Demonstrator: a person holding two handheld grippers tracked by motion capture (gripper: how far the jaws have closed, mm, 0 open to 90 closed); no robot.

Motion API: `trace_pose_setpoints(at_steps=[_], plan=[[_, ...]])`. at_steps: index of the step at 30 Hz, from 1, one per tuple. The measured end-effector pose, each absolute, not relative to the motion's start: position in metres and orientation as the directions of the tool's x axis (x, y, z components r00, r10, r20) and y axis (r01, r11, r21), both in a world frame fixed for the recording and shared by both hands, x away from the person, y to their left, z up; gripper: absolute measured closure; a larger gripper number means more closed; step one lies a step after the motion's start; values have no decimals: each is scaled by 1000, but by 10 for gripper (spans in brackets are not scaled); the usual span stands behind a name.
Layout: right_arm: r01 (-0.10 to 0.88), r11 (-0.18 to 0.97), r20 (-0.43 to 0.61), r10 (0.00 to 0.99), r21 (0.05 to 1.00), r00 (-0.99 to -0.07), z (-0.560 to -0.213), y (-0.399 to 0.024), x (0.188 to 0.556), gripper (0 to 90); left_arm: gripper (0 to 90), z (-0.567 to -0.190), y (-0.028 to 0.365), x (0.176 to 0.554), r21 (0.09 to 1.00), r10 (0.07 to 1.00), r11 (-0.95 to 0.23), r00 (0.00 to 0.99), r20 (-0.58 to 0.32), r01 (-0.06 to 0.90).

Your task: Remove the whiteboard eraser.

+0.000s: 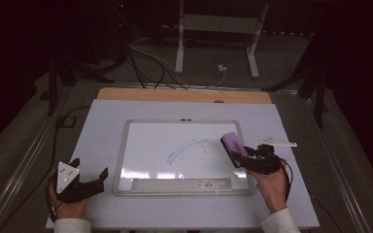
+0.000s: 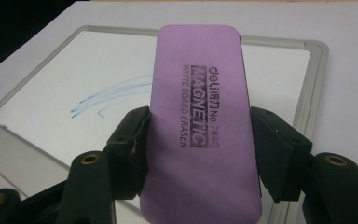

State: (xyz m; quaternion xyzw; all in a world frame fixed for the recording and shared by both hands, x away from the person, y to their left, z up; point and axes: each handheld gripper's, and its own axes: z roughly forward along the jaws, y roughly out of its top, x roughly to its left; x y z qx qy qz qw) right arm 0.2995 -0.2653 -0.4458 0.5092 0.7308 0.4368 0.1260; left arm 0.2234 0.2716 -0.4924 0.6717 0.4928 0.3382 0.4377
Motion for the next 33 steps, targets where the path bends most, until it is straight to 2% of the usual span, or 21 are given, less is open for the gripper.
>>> trace_pose_setpoints(at_steps=[33], plan=[[620,110,211,881,777,-422,-454,-235,349,411,11,-493,272,224,921,958,-130,286,21,366]])
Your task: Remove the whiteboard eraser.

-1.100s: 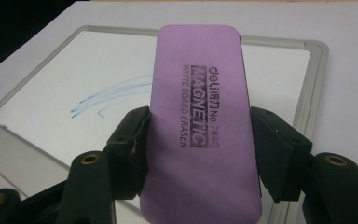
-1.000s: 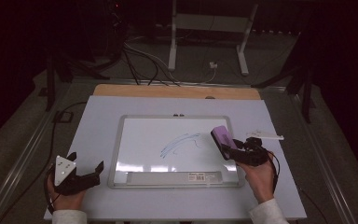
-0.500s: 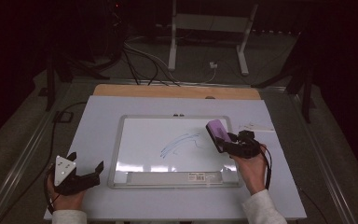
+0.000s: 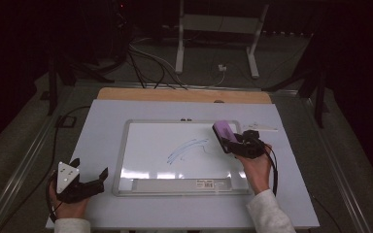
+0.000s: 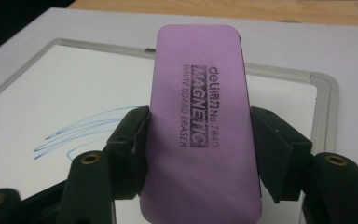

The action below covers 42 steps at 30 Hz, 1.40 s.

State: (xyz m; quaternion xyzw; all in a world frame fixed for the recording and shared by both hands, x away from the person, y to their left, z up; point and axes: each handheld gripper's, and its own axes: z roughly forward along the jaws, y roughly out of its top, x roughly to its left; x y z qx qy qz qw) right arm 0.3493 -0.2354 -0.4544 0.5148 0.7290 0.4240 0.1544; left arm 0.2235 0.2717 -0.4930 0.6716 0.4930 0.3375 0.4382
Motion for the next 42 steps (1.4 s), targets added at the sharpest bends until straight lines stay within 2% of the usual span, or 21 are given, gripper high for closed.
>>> trace_pose_setpoints(at_steps=[28,42], plan=[[632,252,79,891,733,-447,-484,-197,375,411,11,-493,273,223,922,957,-133,290,23,365],[657,287,51,894,697,-445,-496,-190,381,411,11,-494,273,223,921,957,-132,289,23,367]])
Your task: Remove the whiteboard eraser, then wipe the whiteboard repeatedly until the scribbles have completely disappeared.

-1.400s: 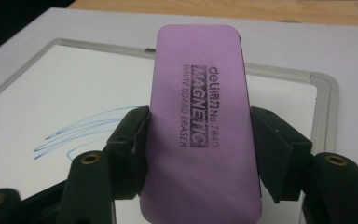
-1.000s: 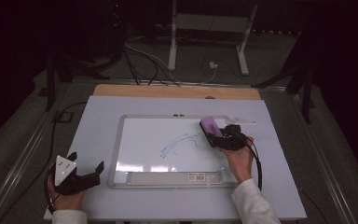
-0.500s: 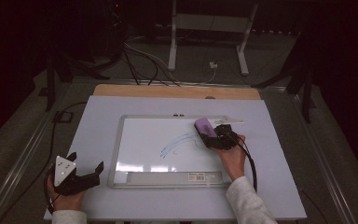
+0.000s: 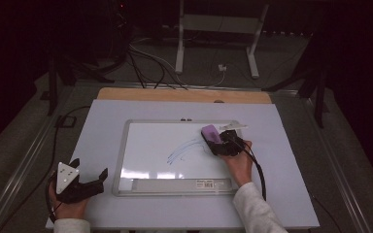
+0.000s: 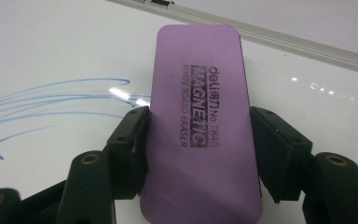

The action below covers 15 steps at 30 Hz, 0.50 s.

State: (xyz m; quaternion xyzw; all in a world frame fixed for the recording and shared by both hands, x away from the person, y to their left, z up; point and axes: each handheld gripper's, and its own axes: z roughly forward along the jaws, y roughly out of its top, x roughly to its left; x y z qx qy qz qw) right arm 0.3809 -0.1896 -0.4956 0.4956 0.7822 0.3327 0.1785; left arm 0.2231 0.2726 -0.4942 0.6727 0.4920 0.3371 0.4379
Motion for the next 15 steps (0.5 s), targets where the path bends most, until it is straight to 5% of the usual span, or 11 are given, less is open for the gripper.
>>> trace_pose_setpoints(at_steps=[12,15], plan=[[663,322,19,892,676,-452,-501,-186,382,403,11,-494,272,223,920,956,-134,292,23,368],[660,288,55,893,694,-447,-500,-187,383,310,11,-494,272,223,919,956,-136,293,24,369]])
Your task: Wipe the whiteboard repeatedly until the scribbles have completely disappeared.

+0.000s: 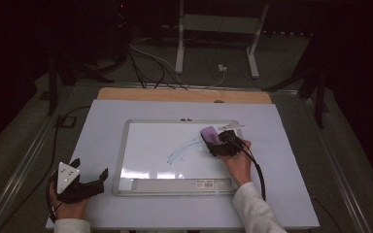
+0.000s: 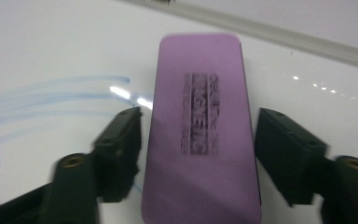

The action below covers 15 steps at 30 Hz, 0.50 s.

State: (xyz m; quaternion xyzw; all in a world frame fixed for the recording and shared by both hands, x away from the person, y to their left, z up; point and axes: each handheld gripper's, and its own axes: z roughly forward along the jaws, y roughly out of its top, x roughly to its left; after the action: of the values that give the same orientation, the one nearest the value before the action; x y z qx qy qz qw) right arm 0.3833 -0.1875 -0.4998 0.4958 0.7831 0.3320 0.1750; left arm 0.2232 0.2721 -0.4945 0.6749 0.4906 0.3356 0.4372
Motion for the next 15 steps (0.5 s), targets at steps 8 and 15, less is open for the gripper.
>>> trace_pose_setpoints(at_steps=[8,15], plan=[[670,212,122,902,711,-415,-494,-190,396,239,11,-495,272,223,919,955,-138,295,25,369],[704,206,145,903,680,-404,-504,-189,402,401,11,-495,272,223,918,955,-138,295,24,371]])
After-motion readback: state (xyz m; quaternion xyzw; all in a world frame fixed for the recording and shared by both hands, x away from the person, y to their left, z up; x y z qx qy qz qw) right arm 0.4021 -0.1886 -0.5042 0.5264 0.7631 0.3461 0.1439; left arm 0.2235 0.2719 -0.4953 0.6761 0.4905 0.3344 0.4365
